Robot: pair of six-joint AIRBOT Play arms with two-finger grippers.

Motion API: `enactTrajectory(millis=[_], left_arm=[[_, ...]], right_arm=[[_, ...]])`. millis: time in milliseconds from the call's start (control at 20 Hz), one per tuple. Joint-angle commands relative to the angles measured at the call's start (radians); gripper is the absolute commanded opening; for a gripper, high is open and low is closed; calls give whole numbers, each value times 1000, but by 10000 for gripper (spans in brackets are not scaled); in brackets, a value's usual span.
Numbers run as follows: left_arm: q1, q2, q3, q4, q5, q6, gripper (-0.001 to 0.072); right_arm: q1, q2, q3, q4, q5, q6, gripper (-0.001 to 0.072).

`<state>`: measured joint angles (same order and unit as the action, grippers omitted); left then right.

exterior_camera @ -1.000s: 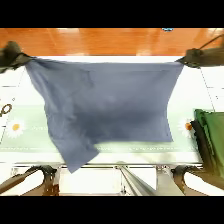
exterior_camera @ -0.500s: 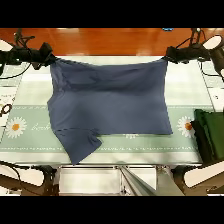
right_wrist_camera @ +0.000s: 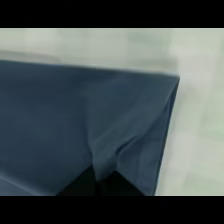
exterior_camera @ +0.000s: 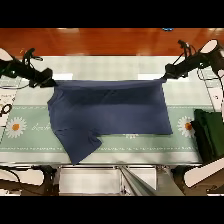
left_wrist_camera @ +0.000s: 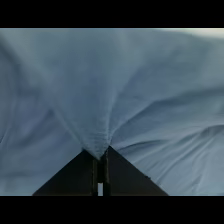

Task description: Fold the shirts.

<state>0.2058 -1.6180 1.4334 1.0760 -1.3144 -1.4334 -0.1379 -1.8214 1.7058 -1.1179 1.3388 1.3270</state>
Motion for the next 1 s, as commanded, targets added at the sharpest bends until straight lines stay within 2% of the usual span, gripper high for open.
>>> enactTrajectory(millis=[0, 200, 250, 300, 350, 500, 600, 700, 800, 850, 950], left_arm=[[26, 21, -117, 24, -2, 35, 20], [21, 7, -164, 24, 4, 45, 22], [23, 3, -164, 24, 1, 42, 89], [23, 4, -163, 24, -12, 42, 307], [24, 5, -156, 31, -45, 40, 504], [53, 58, -165, 102, -128, 31, 508], [101, 143, -232, 167, -164, 38, 508], [195, 274, -392, 143, -84, 33, 508], [306, 419, -617, -17, 21, 56, 508], [349, 486, -735, -70, 37, 101, 509], [409, 575, -913, -91, 55, 113, 509]], right_arm=[[4, -2, -68, -16, 35, 8, 29], [5, -15, -114, -6, 2, 28, 32], [5, -19, -113, 7, -6, 60, 148], [5, -18, -113, 23, -2, 72, 385], [2, -9, -113, 26, 19, 81, 413], [-54, 57, -114, -58, 103, 113, 413], [-131, 166, -189, -142, 56, 192, 412], [-216, 309, -373, -106, -23, 194, 413], [-278, 461, -634, -22, -127, 141, 412], [-302, 532, -757, 27, -164, 94, 413], [-340, 665, -964, 111, -217, 8, 412]])
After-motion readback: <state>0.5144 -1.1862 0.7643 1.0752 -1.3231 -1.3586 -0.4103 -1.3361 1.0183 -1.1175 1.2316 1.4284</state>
